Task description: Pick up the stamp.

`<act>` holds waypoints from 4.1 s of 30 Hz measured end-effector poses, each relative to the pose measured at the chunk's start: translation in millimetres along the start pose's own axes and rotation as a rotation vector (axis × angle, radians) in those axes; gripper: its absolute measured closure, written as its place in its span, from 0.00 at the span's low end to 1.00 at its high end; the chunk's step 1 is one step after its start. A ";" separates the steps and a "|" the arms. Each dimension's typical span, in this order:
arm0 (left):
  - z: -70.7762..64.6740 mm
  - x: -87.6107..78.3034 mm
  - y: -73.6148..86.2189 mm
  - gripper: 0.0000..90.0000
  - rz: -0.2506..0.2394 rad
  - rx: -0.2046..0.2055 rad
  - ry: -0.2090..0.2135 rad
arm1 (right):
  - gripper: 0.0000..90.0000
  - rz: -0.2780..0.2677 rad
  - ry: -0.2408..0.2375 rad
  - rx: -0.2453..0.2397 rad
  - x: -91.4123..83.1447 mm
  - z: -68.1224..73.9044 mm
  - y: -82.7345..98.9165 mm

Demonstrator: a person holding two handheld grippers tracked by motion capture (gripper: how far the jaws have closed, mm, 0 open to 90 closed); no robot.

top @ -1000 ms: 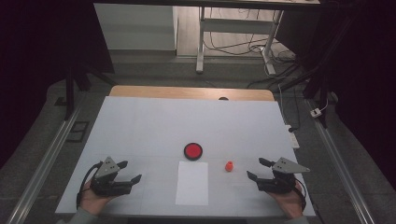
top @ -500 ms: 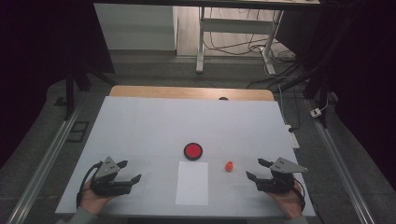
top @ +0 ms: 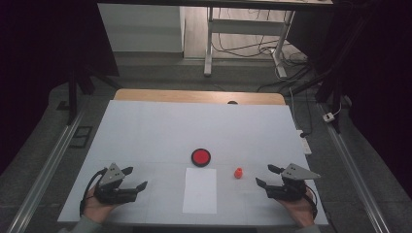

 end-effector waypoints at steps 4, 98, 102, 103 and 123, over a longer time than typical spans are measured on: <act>-0.3 0.7 0.1 0.27 0.003 0.001 0.002 | 0.32 -0.006 -0.004 -0.001 -0.5 1.2 -2.9; -1.1 4.5 1.4 0.26 0.017 -0.001 0.019 | 0.79 0.170 -0.002 -0.067 70.2 31.9 -28.9; -0.5 4.3 1.4 0.26 0.016 -0.001 0.017 | 0.80 0.164 0.000 -0.066 69.2 31.7 -29.7; -0.5 4.5 1.5 0.26 0.016 -0.002 0.018 | 0.80 0.152 -0.007 -0.064 69.1 31.8 -30.7; 0.6 5.1 1.7 0.26 0.018 -0.006 0.016 | 0.80 0.066 -0.017 -0.033 55.2 29.6 -42.2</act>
Point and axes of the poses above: each handheld gripper's, and its own axes: x roughly forward along the jaws, y roughly out of its underside, z roughly to its left, the point moved 10 cm from there along x, roughly forward along the jaws, and after that the axes turned 15 degrees about z, right-handed, at the moved point
